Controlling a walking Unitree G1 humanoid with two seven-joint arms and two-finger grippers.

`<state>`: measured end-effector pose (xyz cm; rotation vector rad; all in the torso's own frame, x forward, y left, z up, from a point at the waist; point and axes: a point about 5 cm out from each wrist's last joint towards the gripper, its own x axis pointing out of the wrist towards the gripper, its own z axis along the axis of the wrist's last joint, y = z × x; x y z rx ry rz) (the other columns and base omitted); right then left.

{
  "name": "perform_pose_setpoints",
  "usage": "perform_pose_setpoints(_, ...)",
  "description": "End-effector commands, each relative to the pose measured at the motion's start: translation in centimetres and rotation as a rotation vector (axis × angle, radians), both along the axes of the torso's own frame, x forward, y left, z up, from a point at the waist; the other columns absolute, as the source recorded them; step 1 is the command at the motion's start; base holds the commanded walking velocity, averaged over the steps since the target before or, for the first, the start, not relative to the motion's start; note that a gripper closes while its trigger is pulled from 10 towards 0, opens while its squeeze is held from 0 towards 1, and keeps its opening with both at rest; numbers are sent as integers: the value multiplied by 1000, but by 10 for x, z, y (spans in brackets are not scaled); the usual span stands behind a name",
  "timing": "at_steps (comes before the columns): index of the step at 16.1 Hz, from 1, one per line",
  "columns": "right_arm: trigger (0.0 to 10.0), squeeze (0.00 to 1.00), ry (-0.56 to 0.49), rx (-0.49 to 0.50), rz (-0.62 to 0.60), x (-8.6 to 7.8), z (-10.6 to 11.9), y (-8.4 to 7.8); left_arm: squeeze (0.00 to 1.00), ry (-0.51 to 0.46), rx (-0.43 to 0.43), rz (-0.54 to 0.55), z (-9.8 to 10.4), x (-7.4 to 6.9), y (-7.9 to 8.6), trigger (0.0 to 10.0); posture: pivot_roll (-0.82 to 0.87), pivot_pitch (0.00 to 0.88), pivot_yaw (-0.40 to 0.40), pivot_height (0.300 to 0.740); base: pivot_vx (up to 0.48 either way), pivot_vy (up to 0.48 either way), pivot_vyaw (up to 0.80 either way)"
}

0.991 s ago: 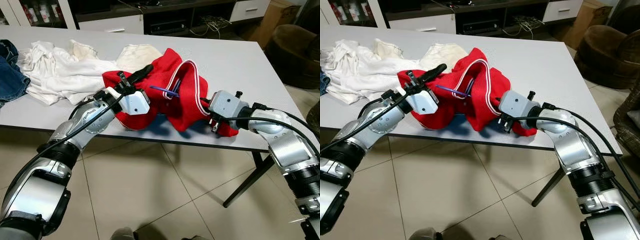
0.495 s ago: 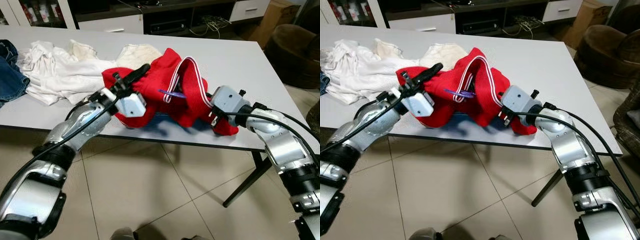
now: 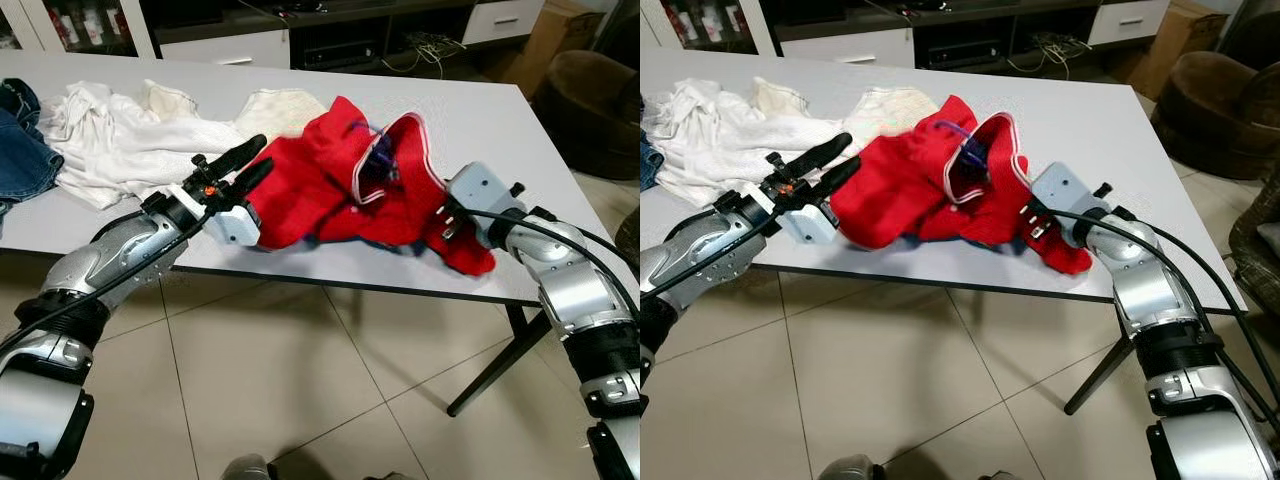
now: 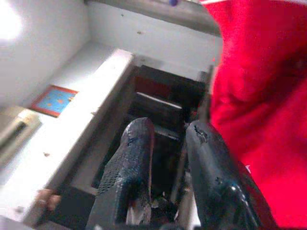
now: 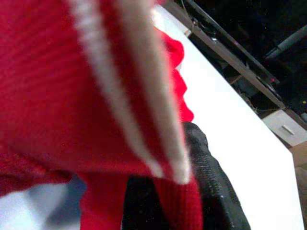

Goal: Hang hanger

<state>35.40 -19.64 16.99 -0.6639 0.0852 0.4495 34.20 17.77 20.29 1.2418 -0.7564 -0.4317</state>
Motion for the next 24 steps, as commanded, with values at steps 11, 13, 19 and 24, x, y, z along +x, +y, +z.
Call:
perform_pose_setpoints(11,0,0,-120,197,-56,-2,5,14,0,281,-1021,143,-16,-7,18,10000,92,0,14,740,0,0,0)
perform_pose_setpoints(13,3647,0,-134,243,-46,-4,5,20,0,359,-1177,160,-32,-14,13,10000,98,0,13,740,0,0,0)
perform_pose_setpoints(19,10000,0,-165,414,-47,-4,9,35,0,469,-1318,134,-48,-40,-19,10000,110,0,16,740,0,0,0)
perform_pose_setpoints(24,10000,0,-205,495,-15,-4,20,39,0,473,-1341,171,-48,-50,-18,10000,117,0,19,740,0,0,160)
